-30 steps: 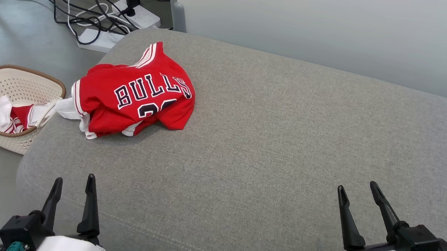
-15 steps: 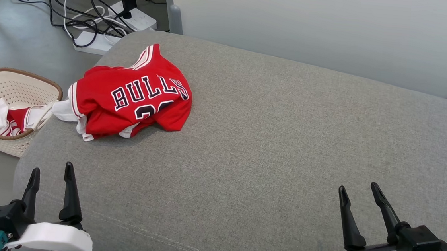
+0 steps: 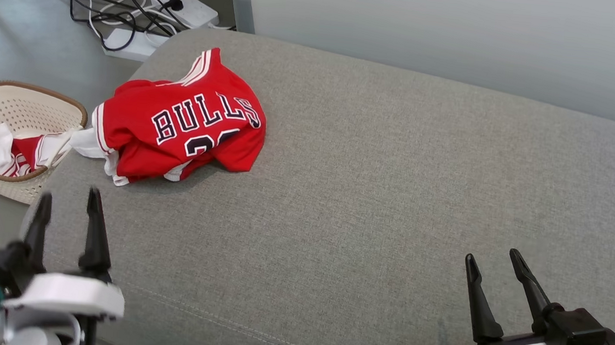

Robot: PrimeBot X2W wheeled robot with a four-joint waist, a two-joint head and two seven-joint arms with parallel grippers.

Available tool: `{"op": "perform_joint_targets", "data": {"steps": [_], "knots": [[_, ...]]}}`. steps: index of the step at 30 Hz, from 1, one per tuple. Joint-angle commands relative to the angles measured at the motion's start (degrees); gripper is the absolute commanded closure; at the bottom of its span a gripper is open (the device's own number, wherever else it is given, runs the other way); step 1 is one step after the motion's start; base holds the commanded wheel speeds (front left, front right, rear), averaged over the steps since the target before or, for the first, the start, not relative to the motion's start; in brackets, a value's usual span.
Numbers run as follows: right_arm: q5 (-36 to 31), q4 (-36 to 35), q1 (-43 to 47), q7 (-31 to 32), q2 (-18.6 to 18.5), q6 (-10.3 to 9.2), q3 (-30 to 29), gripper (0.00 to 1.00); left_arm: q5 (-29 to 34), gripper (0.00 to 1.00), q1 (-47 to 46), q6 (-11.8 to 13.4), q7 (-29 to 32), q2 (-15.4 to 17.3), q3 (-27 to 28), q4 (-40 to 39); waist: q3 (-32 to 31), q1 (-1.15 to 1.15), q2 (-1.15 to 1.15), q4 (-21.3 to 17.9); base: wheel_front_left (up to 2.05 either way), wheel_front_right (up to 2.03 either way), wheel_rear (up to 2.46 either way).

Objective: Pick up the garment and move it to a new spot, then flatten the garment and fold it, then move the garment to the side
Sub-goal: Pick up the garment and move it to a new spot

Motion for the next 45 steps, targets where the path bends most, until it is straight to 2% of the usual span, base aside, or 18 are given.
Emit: {"op": "perform_joint_targets", "data": {"steps": [1,8,13,14,20,26,36,37,38,39,45], "knots": [[-0.25,-1.97,-2.05,0.16,-0.42,0.24,1.31,0.0,1.36,0.0,-4.95,-0.34,0.44,2.59,2.01,-2.3,0.79,0.0,0.0,-0.17,0.0,0.0,0.0],[-1.67,-3.11,-4.23,0.62,-0.42,0.24,1.97,0.0,1.06,0.0,-17.79,-3.05,7.08,8.74,2.8,-5.01,5.3,0.0,0.0,-2.11,0.0,0.0,0.0],[-2.64,-3.76,-6.26,0.64,-0.42,0.24,2.17,0.0,-2.07,0.0,-26.71,-8.08,17.04,13.07,1.39,3.58,9.59,0.0,0.0,-5.12,0.0,0.0,0.0],[-2.64,-3.76,-6.26,0.64,-0.42,0.24,2.17,0.0,-2.07,0.0,-26.71,-8.08,17.04,13.07,1.39,3.58,9.59,0.0,0.0,-5.12,0.0,0.0,0.0],[-2.75,-3.8,-8.42,0.17,-0.42,0.24,2.35,0.0,-7.48,0.0,-33.53,-11.94,25.69,14.7,1.84,18.57,14.45,0.0,0.0,-8.9,0.0,0.0,0.0],[-3.17,-3.27,-10.26,-0.38,-0.42,0.24,2.44,0.0,-11.89,0.0,-37.47,-16.01,30.44,15.93,2.77,29.73,17.85,0.0,0.0,-11.38,0.0,0.0,0.0],[-3.71,-2.97,-12.74,-0.89,-0.62,0.24,3.62,0.0,-16.06,0.0,-42.56,-18.09,36.86,17.18,3.45,41.44,21.08,0.0,0.0,-13.45,0.0,0.0,0.0],[-3.68,-2.94,-12.93,-0.93,-0.71,0.24,3.6,0.0,-16.23,0.07,-42.99,-18.16,37.07,17.13,3.42,42.16,21.28,0.0,0.0,-13.56,0.0,0.0,0.0],[-3.65,-2.89,-13.07,-0.96,-0.76,0.24,3.54,0.0,-16.38,0.66,-43.34,-18.31,37.69,17.02,3.16,42.9,21.4,0.0,0.0,-13.68,0.0,0.0,0.0],[-3.61,-2.89,-13.17,-0.99,-0.76,0.24,3.47,0.0,-16.42,1.0,-43.72,-18.39,37.83,17.05,3.05,43.46,21.51,0.0,0.0,-13.78,0.0,0.0,0.0],[-3.48,-2.75,-13.2,-1.12,-0.76,0.24,2.95,0.0,-14.0,1.0,-46.36,-17.86,34.1,17.84,1.64,44.25,21.28,0.0,0.0,-13.64,0.0,0.0,0.0]]}}
